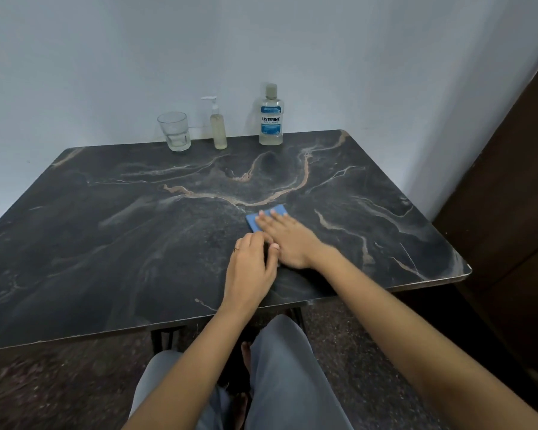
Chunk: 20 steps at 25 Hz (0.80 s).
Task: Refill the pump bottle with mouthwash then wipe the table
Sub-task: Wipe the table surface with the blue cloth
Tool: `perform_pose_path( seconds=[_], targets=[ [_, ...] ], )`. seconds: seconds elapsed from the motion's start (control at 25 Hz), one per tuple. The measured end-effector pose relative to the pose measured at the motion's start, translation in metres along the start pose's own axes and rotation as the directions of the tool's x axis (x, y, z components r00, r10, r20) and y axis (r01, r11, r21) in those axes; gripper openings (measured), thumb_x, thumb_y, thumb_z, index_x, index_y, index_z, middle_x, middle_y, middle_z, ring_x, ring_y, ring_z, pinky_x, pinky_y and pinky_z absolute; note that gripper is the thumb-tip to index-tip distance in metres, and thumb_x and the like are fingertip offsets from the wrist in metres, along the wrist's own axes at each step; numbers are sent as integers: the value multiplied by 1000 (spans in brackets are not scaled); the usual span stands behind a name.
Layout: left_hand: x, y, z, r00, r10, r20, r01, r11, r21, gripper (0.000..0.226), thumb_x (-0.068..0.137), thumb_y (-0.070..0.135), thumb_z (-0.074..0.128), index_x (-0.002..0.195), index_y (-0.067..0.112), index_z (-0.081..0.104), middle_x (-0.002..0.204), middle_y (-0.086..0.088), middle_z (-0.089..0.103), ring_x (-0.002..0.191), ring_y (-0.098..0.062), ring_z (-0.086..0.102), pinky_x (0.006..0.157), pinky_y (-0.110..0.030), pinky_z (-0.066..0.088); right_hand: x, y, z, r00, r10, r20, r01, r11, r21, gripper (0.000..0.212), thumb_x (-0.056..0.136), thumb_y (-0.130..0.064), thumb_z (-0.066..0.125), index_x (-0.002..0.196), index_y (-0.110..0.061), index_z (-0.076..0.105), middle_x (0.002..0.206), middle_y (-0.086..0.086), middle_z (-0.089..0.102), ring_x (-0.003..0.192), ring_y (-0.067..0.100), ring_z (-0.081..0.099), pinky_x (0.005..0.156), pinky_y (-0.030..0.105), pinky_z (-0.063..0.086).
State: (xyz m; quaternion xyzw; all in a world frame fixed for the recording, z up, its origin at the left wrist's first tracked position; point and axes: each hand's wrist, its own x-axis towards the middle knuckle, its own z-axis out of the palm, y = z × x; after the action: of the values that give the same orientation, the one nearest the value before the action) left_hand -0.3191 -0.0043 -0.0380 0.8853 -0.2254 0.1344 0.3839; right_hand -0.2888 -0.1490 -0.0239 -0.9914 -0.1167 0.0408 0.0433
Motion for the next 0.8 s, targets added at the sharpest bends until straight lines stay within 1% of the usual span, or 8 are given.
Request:
perform_pose_path(
  seconds=[0.08, 0.16, 0.24, 0.32, 0.4, 0.48, 0.64, 0.8],
  targets=[
    [-1, -10, -13, 998, -43, -44, 41, 998, -48, 16, 95, 30, 51, 98, 16, 58, 98, 4, 60, 96, -12, 51, 82, -27, 42, -38, -4, 7, 999, -40, -18, 40, 999, 17, 57, 102, -35, 24, 153, -14, 10, 161, 6, 7, 149, 21, 3, 121, 36, 2],
    [2, -31, -33, 997, -35, -73, 36, 999, 20, 17, 96, 33, 50, 100, 18, 58, 98, 5, 60, 95, -11, 50, 80, -28, 42, -64, 16, 9, 998, 19, -61, -19, 1000, 4, 57, 102, -35, 25, 153, -11, 13, 160, 7, 12, 149, 20, 6, 121, 33, 2],
    [11, -61, -60, 994, -52, -94, 63, 990, 129, 19, 97, 32, 49, 101, 16, 58, 98, 1, 60, 95, -15, 50, 80, -31, 41, -74, 52, 6, 984, 148, -95, -149, 989, -2, 56, 102, -33, 25, 152, -7, 15, 160, 10, 14, 148, 21, 9, 120, 32, 2],
    [19, -95, -87, 988, -127, -93, 144, 968, 208, 22, 97, 29, 50, 104, 10, 58, 101, -6, 60, 100, -23, 51, 83, -36, 42, -68, 90, -1, 948, 308, -83, -307, 951, 29, 57, 102, -32, 25, 151, -4, 15, 159, 12, 13, 148, 22, 10, 119, 33, 3],
    [23, -122, -106, 975, -202, -86, 217, 947, 237, 23, 97, 26, 51, 106, 6, 58, 104, -11, 60, 105, -30, 50, 87, -41, 41, -48, 121, -9, 897, 437, -68, -432, 898, 77, 58, 102, -33, 23, 151, -5, 14, 160, 13, 11, 148, 25, 9, 120, 36, 4],
    [25, -134, -111, 962, -254, -102, 271, 933, 236, 24, 97, 24, 50, 106, 4, 58, 105, -14, 60, 106, -33, 51, 89, -43, 41, -23, 142, -17, 862, 505, -44, -499, 861, 99, 59, 101, -34, 21, 152, -7, 11, 161, 11, 7, 148, 25, 6, 121, 38, 4],
    [28, -132, -103, 963, -245, -112, 268, 909, 320, 24, 98, 26, 46, 105, 6, 57, 107, -13, 59, 103, -33, 51, 89, -44, 39, 36, 140, -19, 838, 545, -21, -540, 835, 104, 59, 101, -35, 18, 153, -8, 7, 161, 9, 2, 148, 26, 2, 121, 41, 1],
    [27, -137, -102, 965, -223, -138, 257, 911, 321, 22, 99, 25, 42, 102, 9, 56, 105, -10, 58, 102, -29, 50, 89, -41, 39, 96, 72, -17, 911, 412, -8, -410, 910, 68, 58, 102, -35, 16, 152, -7, 6, 161, 11, 1, 148, 29, 2, 120, 41, 1]
  ],
)
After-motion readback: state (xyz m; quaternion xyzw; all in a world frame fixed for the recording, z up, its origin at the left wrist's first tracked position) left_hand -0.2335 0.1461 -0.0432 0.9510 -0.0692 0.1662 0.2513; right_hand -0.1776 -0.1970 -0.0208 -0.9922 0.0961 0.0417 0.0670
